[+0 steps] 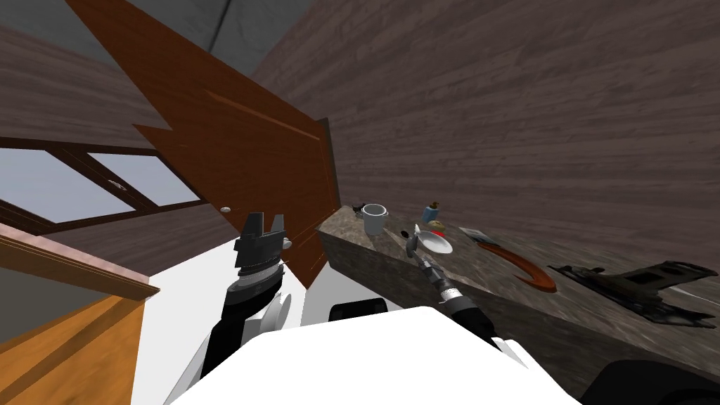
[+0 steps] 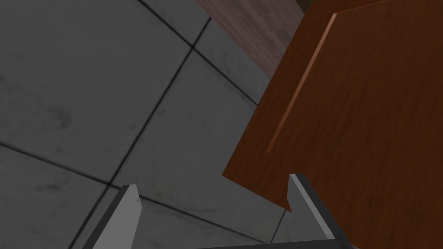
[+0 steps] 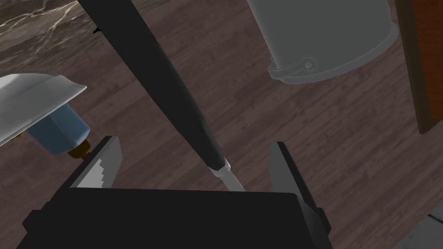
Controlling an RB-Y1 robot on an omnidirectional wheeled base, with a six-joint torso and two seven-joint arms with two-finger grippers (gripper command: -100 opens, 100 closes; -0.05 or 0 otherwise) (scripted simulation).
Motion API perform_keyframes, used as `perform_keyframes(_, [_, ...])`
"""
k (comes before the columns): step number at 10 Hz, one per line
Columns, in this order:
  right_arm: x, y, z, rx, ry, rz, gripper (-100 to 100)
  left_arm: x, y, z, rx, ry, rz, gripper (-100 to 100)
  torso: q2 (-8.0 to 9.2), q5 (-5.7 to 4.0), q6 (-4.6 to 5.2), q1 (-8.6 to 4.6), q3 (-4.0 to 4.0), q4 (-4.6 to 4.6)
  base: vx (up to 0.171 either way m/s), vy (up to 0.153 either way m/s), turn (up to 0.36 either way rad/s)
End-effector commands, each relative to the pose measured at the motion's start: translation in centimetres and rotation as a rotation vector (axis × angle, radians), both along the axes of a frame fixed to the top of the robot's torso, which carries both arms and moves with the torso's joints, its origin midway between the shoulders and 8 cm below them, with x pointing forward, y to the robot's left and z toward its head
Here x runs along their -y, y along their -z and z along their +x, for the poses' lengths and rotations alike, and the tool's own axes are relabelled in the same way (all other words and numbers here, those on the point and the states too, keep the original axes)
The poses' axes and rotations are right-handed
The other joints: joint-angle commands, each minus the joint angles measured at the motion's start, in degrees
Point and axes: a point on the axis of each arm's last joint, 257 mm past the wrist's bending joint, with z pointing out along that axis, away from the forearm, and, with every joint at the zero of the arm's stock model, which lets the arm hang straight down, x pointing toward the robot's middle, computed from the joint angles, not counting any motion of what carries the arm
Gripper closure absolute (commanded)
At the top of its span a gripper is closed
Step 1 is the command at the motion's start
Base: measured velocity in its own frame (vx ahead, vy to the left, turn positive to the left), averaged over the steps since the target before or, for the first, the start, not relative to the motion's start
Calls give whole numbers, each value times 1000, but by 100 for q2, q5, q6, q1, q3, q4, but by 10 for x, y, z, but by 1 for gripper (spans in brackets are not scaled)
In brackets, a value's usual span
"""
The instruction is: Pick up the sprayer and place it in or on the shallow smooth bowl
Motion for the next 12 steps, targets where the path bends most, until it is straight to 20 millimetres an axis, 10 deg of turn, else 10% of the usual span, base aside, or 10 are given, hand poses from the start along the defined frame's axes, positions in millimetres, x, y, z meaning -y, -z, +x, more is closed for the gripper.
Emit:
perform_keyframes(1, [20, 12, -12, -59, 30, -85, -100, 0, 0, 0, 0, 0, 0, 0, 0, 0, 0, 0, 0, 0, 120, 153, -27])
perform_keyframes(12, [168, 10, -59, -276, 234, -456, -100, 0, 0, 0, 0, 0, 0, 0, 27, -4, -2, -23, 15, 6, 79, 127, -15])
